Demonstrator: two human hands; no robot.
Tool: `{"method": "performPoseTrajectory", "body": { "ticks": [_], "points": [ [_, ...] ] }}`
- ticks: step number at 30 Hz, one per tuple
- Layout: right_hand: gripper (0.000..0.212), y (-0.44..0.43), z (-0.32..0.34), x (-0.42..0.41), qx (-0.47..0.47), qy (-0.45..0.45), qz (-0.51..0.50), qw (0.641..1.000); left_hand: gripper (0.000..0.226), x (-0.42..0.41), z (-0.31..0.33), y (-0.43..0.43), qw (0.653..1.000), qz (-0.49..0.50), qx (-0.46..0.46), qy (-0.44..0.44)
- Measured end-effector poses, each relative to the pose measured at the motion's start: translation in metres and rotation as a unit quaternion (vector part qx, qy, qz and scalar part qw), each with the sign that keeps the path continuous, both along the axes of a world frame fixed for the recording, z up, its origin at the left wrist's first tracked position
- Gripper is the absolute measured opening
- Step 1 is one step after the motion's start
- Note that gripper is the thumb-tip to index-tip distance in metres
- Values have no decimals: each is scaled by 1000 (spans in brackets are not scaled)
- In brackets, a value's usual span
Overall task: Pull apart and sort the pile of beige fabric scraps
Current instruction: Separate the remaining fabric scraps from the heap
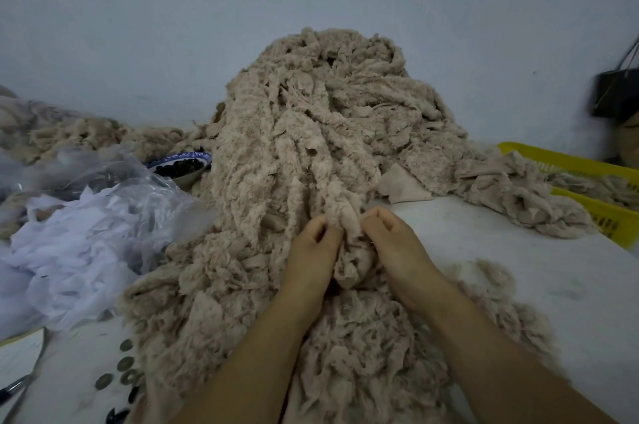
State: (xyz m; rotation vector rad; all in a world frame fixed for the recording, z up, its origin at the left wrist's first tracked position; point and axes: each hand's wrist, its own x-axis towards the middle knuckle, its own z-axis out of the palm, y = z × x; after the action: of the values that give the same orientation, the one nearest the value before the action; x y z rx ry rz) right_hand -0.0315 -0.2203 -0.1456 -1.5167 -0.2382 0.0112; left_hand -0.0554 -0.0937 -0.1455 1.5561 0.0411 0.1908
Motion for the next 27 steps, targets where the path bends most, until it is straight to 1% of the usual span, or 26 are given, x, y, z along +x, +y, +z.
{"method": "performPoseTrajectory", "body": {
  "ticks": [1,2,3,4,5,7,8,10,12,15,16,19,21,23,25,27],
  "points": [
    [30,0,0,-1,-37,-25,11,999,42,0,2,2,997,-20,-71,25],
    [32,-1,1,-3,-65,-49,19,997,42,0,4,4,991,-49,-120,34],
    [32,-1,1,-4,-86,-70,26,993,43,-1,5,5,988,-78,-134,29],
    [31,-2,1,-4,-102,-88,38,990,44,-2,6,5,988,-92,-126,22],
    [30,-1,1,-5,-116,-101,53,987,40,-1,5,5,991,-83,-107,19],
    [30,1,0,-6,-145,-117,81,979,30,1,3,6,997,-25,-62,27],
    [30,2,-1,-7,-157,-119,92,976,30,3,2,6,999,9,-36,25],
    [32,2,0,-7,-168,-112,108,973,37,6,2,6,996,85,26,12],
    [29,2,0,-8,-169,-99,121,973,38,7,3,5,991,133,26,0],
    [26,3,-2,-6,-167,-68,97,979,31,6,8,3,989,145,-29,-10],
    [27,4,-4,-6,-160,-50,80,983,30,5,8,2,989,142,-27,-19],
    [39,7,-7,-5,-79,7,53,995,38,2,7,-4,990,107,58,-67],
    [37,11,-5,-7,-35,14,56,998,33,-1,2,-10,989,55,103,-91],
    [29,13,-4,-6,11,43,40,998,32,-3,0,-13,986,18,135,-94],
    [29,10,-4,-1,41,77,2,996,34,-4,-2,-12,979,12,174,-101],
    [30,7,-3,2,50,85,-57,994,35,-3,-1,-13,976,19,183,-120]
  ]
}}
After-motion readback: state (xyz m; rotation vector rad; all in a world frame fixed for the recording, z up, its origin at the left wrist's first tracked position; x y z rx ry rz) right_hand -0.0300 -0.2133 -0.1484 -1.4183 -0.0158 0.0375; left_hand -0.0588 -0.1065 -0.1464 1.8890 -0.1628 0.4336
